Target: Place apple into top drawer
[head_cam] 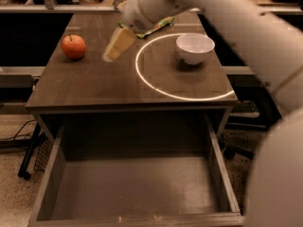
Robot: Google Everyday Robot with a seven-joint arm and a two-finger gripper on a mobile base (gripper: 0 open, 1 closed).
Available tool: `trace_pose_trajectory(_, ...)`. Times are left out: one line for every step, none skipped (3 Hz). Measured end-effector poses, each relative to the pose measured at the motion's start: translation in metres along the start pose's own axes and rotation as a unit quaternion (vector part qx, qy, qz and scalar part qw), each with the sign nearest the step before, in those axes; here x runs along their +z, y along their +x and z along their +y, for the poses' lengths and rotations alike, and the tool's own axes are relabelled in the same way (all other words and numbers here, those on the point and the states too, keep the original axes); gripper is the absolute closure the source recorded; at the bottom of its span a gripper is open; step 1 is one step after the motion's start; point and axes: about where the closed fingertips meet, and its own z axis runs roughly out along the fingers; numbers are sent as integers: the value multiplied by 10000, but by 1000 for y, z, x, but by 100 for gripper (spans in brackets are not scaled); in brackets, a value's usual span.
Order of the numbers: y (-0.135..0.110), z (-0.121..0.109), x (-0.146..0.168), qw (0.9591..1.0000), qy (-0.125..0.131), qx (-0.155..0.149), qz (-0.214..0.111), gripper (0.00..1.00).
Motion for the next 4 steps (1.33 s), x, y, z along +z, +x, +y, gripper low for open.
trace_pose_trajectory(-16,-21,65,9988,1,329,-353,0)
trace_pose_trajectory(-30,-32,123,9958,-75,703,-574,0)
trace_pose_trajectory(-34,-31,161,9937,-173,939,-589,0)
trace_pose_trajectory(-29,-30,182,9924,-230,1079,-538,0)
